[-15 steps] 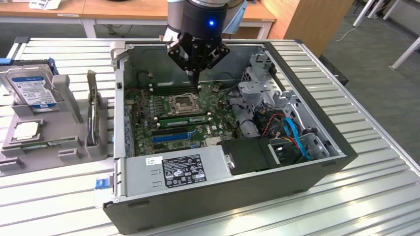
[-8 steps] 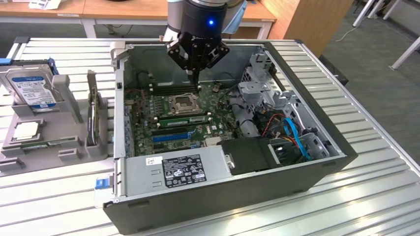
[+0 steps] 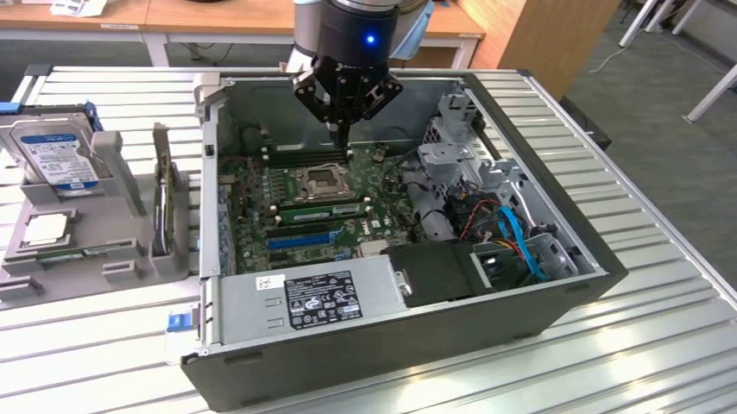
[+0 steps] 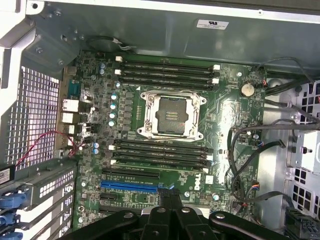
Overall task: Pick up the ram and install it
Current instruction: 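Press down the ram until it locks into place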
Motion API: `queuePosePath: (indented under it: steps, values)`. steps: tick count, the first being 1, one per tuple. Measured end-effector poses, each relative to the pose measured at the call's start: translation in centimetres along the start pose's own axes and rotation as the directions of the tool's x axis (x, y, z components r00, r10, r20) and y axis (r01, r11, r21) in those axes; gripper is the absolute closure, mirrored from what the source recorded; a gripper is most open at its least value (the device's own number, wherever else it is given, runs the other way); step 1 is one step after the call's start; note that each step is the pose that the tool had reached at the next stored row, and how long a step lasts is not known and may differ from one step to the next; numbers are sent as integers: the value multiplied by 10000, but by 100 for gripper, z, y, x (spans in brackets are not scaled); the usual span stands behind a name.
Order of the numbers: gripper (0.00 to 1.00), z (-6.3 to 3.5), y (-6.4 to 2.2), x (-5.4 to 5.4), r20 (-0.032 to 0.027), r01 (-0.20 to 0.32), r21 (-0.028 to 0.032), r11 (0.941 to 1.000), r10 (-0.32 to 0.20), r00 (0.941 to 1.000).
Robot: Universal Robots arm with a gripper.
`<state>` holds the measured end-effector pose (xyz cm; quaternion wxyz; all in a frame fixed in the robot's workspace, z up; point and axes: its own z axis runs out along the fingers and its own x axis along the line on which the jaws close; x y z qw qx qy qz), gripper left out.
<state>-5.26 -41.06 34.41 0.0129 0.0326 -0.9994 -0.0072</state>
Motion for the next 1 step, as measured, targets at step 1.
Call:
queuePosePath:
  steps: [1]
  values:
    - [90, 0, 0, 0, 0, 0, 1, 10000, 0, 10000]
